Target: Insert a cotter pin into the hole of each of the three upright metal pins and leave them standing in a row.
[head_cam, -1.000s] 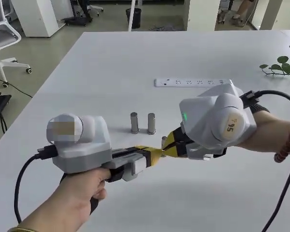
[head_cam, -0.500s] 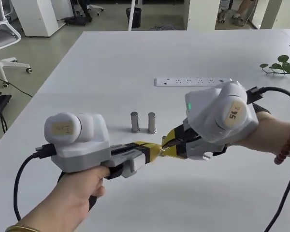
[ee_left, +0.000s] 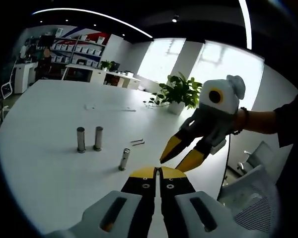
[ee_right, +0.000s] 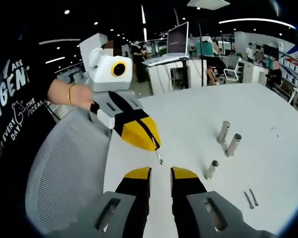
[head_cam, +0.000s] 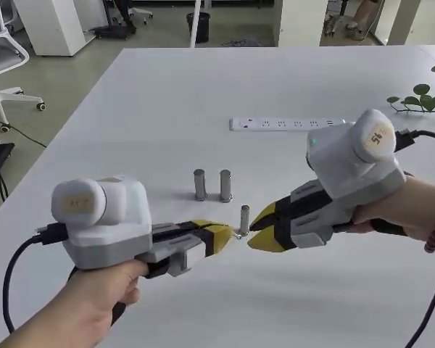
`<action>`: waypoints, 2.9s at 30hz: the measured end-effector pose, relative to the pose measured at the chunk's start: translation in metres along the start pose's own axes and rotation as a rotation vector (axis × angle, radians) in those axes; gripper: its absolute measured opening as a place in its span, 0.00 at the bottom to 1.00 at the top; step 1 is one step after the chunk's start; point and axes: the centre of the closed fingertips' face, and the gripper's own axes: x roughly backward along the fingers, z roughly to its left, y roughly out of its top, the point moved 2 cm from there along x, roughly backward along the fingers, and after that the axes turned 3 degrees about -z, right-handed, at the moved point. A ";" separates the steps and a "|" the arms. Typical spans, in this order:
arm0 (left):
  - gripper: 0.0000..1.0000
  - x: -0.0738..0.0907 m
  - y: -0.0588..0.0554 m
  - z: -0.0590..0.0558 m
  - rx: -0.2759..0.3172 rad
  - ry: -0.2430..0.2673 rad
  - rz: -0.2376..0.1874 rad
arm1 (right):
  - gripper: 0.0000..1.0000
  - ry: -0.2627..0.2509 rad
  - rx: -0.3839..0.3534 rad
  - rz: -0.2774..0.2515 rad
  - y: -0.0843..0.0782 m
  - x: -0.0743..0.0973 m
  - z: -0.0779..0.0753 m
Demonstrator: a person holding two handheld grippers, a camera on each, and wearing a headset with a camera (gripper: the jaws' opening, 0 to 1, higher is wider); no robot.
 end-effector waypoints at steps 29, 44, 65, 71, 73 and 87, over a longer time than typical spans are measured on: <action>0.00 0.007 -0.003 -0.032 -0.054 -0.201 -0.035 | 0.04 0.199 -0.092 -0.105 -0.003 0.000 0.038; 0.00 0.008 -0.006 -0.034 -0.015 -0.226 -0.051 | 0.00 0.219 -0.064 -0.099 -0.002 -0.002 0.041; 0.03 0.000 -0.016 -0.028 -0.118 -0.185 0.029 | 0.00 0.174 0.087 0.089 -0.015 -0.003 0.033; 0.07 -0.001 -0.016 -0.021 -0.124 -0.145 0.030 | 0.00 0.117 0.135 0.190 -0.027 -0.003 0.020; 0.08 -0.001 -0.016 -0.019 -0.135 -0.130 0.029 | 0.00 0.096 0.139 0.220 -0.030 -0.002 0.015; 0.16 -0.007 -0.019 0.010 -0.184 0.028 0.025 | 0.00 0.008 0.155 0.341 -0.035 0.005 -0.014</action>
